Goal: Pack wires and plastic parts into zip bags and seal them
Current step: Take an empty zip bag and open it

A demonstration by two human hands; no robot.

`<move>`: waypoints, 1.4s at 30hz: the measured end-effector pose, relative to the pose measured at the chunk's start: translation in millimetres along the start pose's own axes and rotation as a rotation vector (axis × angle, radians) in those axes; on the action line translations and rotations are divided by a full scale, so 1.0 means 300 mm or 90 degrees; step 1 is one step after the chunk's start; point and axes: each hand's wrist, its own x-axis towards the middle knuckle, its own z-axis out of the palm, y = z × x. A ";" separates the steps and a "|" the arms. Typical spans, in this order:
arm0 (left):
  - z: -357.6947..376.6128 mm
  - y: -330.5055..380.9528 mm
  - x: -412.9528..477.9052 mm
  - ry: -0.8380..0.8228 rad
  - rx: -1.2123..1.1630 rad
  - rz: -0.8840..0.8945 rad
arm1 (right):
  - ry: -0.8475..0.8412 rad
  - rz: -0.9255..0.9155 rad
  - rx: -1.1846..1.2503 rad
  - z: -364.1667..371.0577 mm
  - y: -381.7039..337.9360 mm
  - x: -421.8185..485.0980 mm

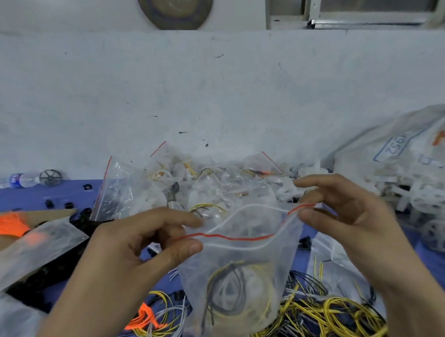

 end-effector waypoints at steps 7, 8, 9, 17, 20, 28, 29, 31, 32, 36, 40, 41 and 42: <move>-0.024 -0.020 0.001 0.012 0.075 0.004 | 0.006 -0.014 0.039 -0.015 0.017 0.005; -0.023 -0.016 0.000 0.020 0.095 0.015 | 0.003 -0.014 0.037 -0.017 0.020 0.004; -0.022 -0.010 -0.002 0.026 0.112 0.026 | 0.002 -0.013 0.031 -0.018 0.020 0.004; 0.033 0.033 0.012 -0.022 0.058 0.008 | -0.088 -0.075 -0.360 0.047 -0.048 -0.023; 0.058 0.045 0.014 -0.040 0.028 0.000 | -0.134 -0.101 -0.376 0.113 -0.074 -0.032; 0.074 0.055 0.012 -0.065 -0.122 -0.022 | -0.117 -0.111 -0.319 0.158 -0.083 -0.027; 0.074 0.055 0.012 -0.059 -0.113 -0.019 | -0.118 -0.115 -0.312 0.157 -0.083 -0.028; 0.076 0.061 0.012 -0.053 -0.093 -0.016 | -0.131 -0.133 -0.302 0.163 -0.086 -0.030; 0.080 0.064 0.012 -0.055 -0.086 -0.017 | -0.137 -0.143 -0.295 0.167 -0.088 -0.031; 0.093 0.076 0.009 -0.048 -0.053 -0.016 | -0.145 -0.184 -0.311 0.176 -0.091 -0.032; 0.101 0.089 0.006 -0.044 -0.045 -0.023 | -0.140 -0.202 -0.344 0.178 -0.096 -0.037; 0.103 0.090 0.006 -0.049 -0.033 -0.010 | -0.140 -0.200 -0.346 0.181 -0.096 -0.038; 0.103 0.090 0.007 -0.052 -0.025 0.000 | -0.141 -0.196 -0.346 0.183 -0.096 -0.038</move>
